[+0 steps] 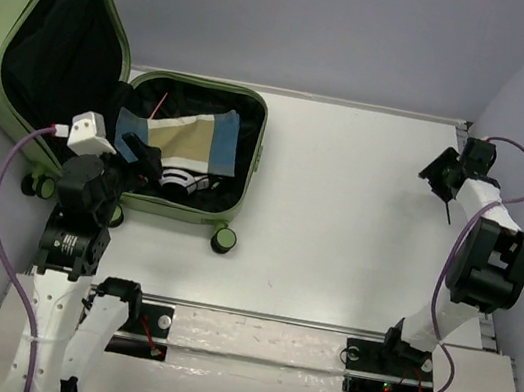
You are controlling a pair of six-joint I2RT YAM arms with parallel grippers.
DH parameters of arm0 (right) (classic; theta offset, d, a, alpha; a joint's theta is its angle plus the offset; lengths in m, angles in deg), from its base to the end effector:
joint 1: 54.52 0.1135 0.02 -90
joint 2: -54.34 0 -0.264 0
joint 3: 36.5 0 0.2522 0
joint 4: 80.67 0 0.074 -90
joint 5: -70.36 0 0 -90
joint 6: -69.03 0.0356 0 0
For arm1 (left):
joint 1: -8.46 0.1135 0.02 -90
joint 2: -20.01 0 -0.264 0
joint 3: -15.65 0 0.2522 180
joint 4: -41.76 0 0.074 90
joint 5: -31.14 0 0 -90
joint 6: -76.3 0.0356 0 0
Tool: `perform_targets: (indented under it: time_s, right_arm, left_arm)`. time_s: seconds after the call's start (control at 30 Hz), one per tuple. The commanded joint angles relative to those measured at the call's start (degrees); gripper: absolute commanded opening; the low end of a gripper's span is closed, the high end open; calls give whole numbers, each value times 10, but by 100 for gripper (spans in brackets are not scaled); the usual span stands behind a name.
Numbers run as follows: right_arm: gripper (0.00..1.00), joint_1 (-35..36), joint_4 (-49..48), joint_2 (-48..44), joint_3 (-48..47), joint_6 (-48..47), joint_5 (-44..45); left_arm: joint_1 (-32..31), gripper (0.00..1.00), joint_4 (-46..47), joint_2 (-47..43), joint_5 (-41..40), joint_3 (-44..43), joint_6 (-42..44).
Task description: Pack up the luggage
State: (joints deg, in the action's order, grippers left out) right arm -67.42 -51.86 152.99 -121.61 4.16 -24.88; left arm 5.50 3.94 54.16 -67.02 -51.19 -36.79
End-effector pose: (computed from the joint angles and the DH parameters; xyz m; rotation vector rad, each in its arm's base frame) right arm 0.3768 -0.0830 0.2417 0.7101 2.2041 0.2142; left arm 0.1227 -0.0013 0.3881 -0.3969 1.6163 -0.2268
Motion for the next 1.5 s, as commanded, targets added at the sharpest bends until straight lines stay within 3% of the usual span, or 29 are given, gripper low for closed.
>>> perform_targets:
  time_s: [0.0, 0.07, 0.4, 0.73, 1.0, 1.03, 1.1, 1.33, 1.47]
  right_arm:
    - [62, -30, 42, 49, -84, -20, 116]
    - [64, -42, 62, 76, -127, -42, 139]
    - [65, -56, 105, 174, -198, -164, 180]
    - [65, -56, 152, 247, -252, -214, 195]
    - [40, -56, 197, 279, -279, -200, 88]
    - [32, -56, 200, 281, -280, -195, 79]
    - [30, -56, 211, 285, -281, -188, 58]
    - [7, -46, 212, 287, -254, -168, 19]
    - [7, -26, 189, 262, -224, -155, -1]
  left_arm:
    - [-18, 99, 74, -41, 233, 64, 17]
    - [-88, 99, 84, -45, 249, 76, 26]
    - [-294, 99, 136, -59, 269, 119, 54]
    - [-358, 99, 152, -58, 222, 136, 68]
    - [-361, 99, 144, -57, 193, 132, 68]
    - [-361, 99, 143, -58, 189, 132, 68]
    - [-360, 99, 141, -58, 185, 131, 67]
    - [-359, 99, 140, -62, 178, 132, 68]
    - [-358, 99, 139, -62, 177, 131, 68]
